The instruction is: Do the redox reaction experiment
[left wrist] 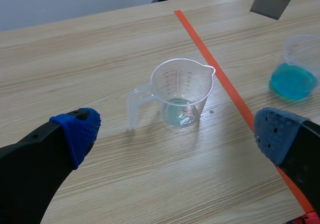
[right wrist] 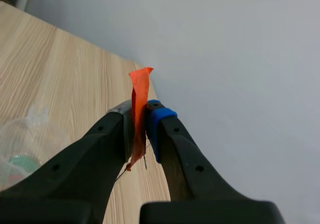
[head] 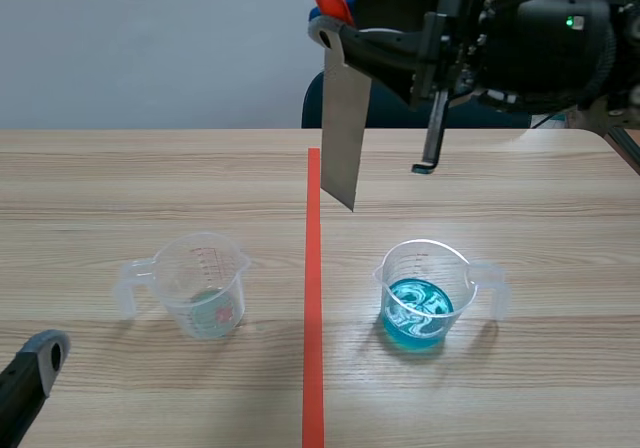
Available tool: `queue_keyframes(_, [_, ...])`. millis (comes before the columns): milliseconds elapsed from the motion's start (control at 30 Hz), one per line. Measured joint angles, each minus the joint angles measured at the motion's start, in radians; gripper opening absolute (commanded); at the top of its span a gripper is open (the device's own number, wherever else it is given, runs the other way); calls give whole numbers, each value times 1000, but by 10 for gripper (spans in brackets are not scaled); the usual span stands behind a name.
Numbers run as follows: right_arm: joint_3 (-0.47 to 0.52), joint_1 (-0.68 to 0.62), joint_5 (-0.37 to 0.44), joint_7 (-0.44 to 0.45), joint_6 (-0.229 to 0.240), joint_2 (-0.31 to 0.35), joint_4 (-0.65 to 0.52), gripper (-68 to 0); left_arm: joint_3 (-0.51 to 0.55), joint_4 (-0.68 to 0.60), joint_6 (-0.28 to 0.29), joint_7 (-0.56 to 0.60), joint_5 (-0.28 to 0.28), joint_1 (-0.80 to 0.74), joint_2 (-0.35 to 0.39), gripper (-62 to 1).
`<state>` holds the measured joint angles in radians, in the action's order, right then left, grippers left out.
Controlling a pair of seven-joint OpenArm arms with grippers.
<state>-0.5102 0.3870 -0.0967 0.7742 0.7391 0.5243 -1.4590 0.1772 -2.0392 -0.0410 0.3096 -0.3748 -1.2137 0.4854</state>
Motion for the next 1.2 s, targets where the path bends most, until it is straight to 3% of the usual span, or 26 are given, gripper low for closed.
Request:
queue_keyframes(733, [-182, 36, 0, -228, 0, -282, 0, -667, 0, 0, 0, 0, 0, 0, 0, 14])
queue_keyframes(900, [-223, 43, 0, -272, 0, -317, 0, -667, 0, 0, 0, 0, 0, 0, 0, 14])
queue_keyframes(1200, [-271, 89, 4, -272, 0, -325, 0, -667, 0, 0, 0, 0, 0, 0, 0, 14])
